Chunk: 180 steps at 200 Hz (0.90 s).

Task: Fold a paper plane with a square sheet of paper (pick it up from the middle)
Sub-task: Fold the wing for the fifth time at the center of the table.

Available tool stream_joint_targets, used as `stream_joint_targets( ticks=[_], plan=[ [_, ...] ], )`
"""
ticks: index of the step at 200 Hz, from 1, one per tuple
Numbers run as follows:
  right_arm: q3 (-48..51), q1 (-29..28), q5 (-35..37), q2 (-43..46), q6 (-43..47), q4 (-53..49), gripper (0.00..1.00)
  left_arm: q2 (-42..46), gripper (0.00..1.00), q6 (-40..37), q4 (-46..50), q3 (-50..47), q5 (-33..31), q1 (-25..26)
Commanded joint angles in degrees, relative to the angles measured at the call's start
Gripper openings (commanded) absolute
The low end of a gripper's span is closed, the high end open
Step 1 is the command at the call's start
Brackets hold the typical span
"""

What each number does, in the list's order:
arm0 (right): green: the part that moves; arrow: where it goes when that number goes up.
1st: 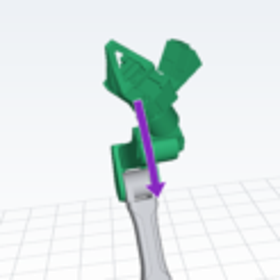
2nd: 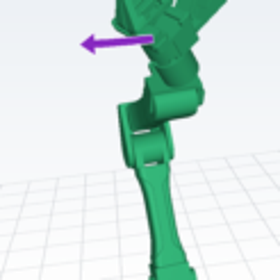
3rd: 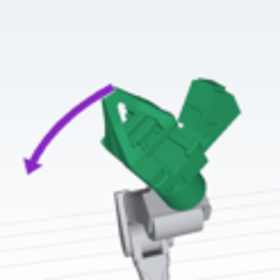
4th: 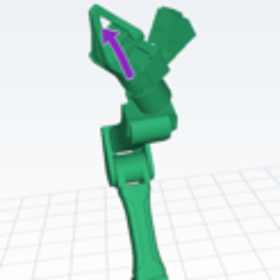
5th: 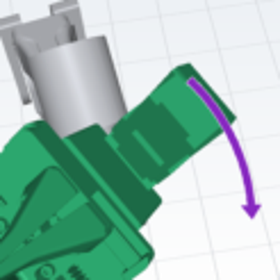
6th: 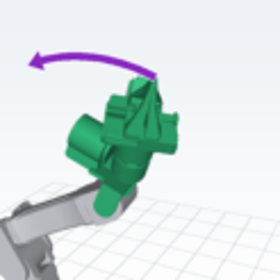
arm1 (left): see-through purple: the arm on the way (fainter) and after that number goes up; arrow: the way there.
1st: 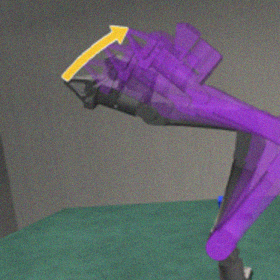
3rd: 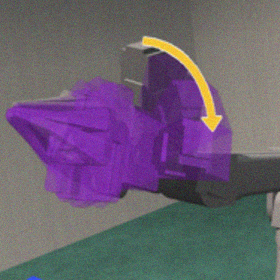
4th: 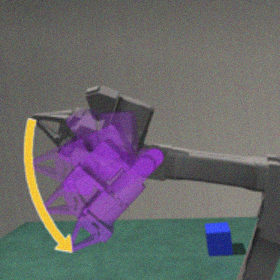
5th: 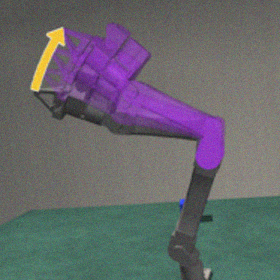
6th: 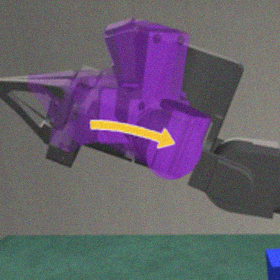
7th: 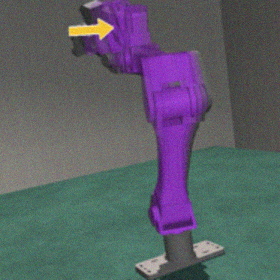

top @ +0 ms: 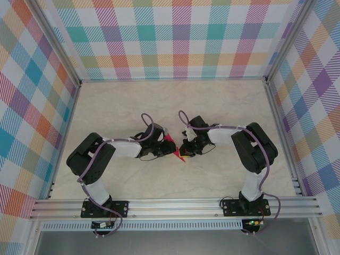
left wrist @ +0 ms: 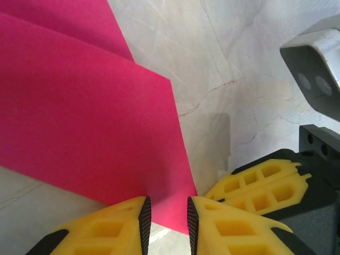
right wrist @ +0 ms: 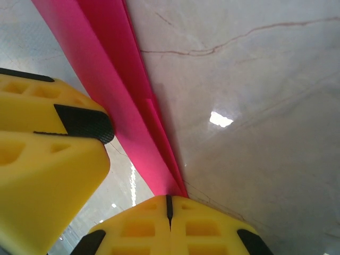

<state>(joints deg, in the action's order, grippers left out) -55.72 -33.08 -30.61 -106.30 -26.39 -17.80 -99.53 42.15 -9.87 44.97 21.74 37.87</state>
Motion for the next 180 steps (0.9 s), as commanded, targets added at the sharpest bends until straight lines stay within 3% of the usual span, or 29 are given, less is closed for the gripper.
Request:
stream_joint_targets(
  ticks=[1,104,180],
  plan=[
    [0.62,-0.33,6.88,-3.47,-0.54,-3.12,0.03,-0.75,0.26,-0.36,-3.39,-0.57,1.12,0.47],
    [1.93,-0.42,12.41,-5.31,0.46,-6.91,0.03,-2.41,0.22,-1.39,3.91,1.43,-7.58,-0.4],
    [1.76,-0.74,18.54,-8.35,0.93,-10.12,0.01,-2.05,0.22,-2.99,6.79,2.97,-7.98,-5.61]
  ],
)
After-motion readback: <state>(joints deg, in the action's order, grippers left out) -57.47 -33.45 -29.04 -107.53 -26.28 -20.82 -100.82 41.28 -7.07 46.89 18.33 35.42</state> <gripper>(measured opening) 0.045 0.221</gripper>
